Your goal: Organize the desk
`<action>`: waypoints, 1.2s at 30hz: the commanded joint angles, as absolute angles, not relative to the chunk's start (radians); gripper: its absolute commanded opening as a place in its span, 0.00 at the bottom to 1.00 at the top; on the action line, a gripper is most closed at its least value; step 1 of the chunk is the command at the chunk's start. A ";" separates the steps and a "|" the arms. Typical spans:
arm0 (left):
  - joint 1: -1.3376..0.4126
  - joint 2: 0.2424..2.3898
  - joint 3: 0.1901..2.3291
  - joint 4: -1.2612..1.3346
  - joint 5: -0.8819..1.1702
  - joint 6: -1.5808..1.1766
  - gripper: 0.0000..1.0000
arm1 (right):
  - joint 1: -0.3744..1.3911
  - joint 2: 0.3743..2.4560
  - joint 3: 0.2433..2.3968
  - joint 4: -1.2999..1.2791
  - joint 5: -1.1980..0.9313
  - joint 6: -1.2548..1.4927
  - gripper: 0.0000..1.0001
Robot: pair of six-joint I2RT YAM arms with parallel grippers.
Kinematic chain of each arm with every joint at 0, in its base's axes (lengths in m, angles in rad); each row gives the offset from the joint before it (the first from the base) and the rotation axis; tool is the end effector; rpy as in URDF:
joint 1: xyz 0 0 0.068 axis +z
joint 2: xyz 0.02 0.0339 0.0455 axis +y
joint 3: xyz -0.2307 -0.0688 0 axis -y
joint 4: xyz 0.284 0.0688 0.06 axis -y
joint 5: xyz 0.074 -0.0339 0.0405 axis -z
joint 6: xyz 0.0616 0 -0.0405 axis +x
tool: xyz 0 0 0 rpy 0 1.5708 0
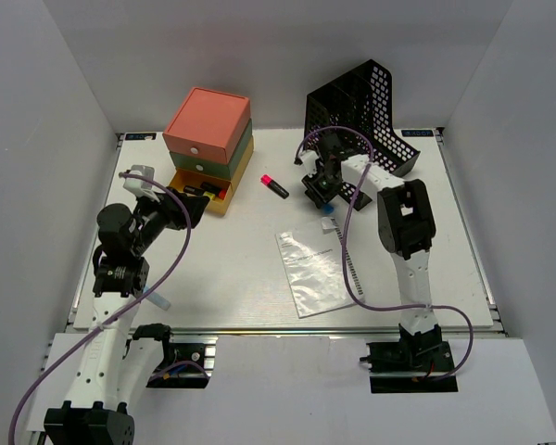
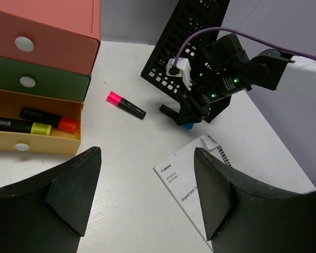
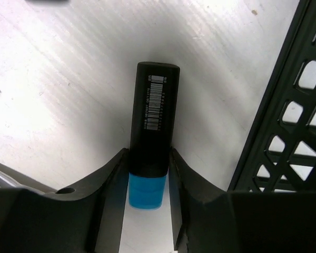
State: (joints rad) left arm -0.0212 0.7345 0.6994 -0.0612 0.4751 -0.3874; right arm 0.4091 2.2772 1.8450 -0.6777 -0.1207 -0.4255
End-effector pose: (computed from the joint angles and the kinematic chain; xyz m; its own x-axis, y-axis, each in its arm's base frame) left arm 0.2622 -0.0337 0.3057 -0.2681 -0.3303 -0.9050 0.4026 0.8150 -0.4168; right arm 0.4676 0.2108 0.1035 -0.5652 -0.6917 -0.4496 -0.7436 0.6631 -0.0854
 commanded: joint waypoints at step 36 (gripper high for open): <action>-0.035 0.500 0.620 -0.072 0.118 -0.351 0.79 | 0.953 2.296 2.154 -0.091 -0.034 -0.515 0.00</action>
State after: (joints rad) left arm -0.0322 0.5030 0.6266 -0.0814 0.1303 -0.3626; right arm 0.9623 2.2936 2.1738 -0.3542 -0.0753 -0.5270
